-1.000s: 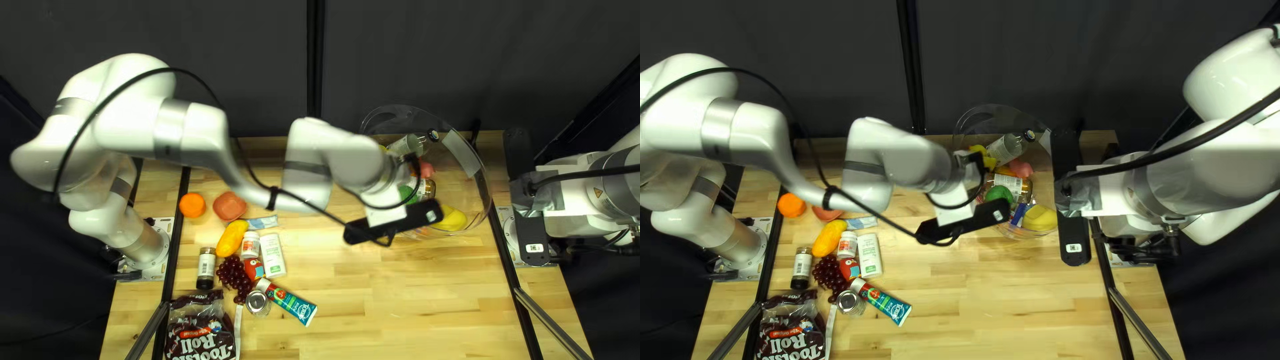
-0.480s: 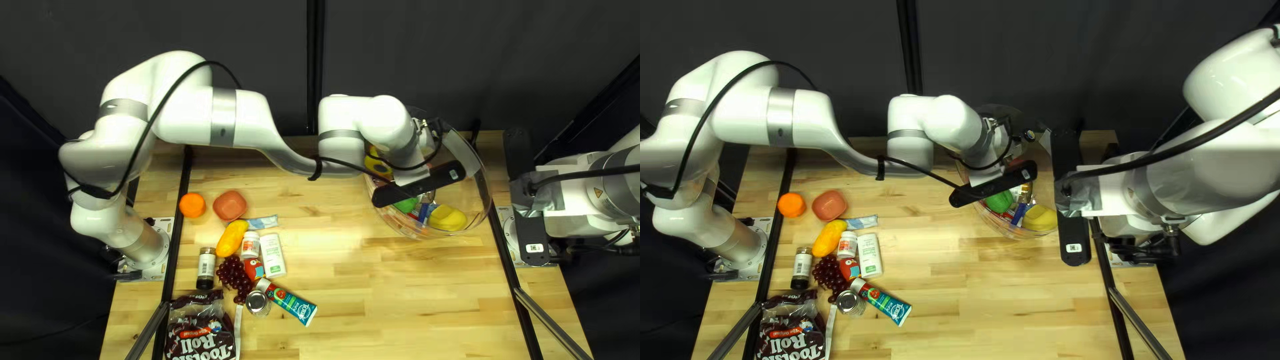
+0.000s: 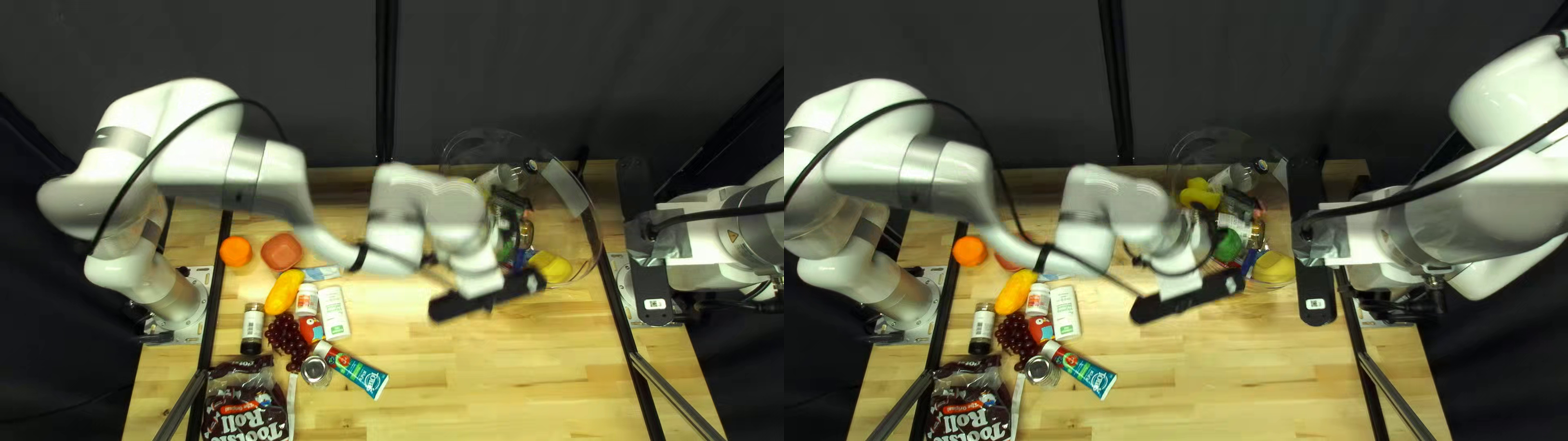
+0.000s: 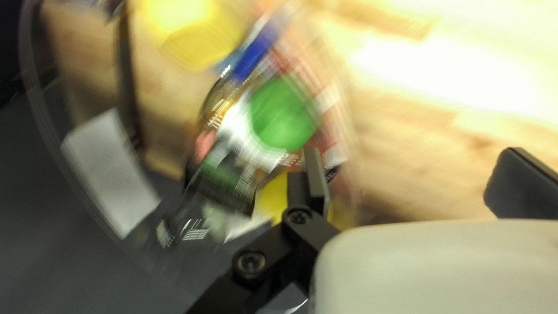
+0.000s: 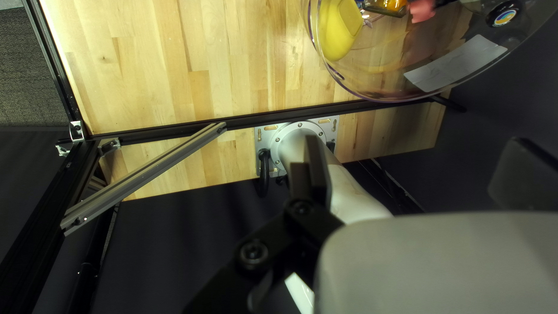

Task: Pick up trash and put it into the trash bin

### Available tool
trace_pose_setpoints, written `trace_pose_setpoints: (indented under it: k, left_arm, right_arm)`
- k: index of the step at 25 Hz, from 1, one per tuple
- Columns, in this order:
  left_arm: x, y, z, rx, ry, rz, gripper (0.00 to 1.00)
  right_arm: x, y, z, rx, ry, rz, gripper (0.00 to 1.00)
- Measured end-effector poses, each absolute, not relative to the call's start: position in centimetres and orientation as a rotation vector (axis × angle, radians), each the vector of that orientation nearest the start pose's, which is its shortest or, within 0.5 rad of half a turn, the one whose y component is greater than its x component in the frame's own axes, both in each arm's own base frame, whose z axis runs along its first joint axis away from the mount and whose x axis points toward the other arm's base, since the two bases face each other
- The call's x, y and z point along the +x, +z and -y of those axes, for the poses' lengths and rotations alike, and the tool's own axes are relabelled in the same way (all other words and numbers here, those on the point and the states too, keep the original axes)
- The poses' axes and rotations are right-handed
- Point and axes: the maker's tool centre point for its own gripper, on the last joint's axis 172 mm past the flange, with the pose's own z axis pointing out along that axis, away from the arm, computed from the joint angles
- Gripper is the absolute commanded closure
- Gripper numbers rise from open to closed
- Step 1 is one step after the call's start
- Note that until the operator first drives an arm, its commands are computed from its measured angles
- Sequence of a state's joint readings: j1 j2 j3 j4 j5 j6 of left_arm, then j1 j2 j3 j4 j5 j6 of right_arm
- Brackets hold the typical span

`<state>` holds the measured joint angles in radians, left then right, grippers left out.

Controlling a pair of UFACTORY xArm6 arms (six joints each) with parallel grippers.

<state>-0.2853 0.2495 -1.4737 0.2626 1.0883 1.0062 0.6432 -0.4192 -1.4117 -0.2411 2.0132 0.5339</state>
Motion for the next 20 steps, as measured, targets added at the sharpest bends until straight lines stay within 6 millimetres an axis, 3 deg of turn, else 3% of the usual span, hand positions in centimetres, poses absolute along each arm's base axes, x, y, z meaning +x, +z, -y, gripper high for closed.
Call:
trace_pose_setpoints:
  k: [6, 13, 20]
  left_arm:
    - [53.2, 18.6, 17.3, -2.268, -0.008, -1.911, 0.00]
    - [47.7, 12.3, 21.1, -2.441, 0.085, -1.884, 0.00]
    - [42.2, 8.5, 23.3, -2.559, 0.199, -1.754, 0.00]
  right_arm:
    - [25.4, 44.1, -10.8, -3.430, 0.043, 0.044, 0.00]
    - [25.4, 44.1, -10.8, -3.430, 0.043, 0.044, 0.00]
    - [25.4, 44.1, -10.8, -3.430, 0.043, 0.044, 0.00]
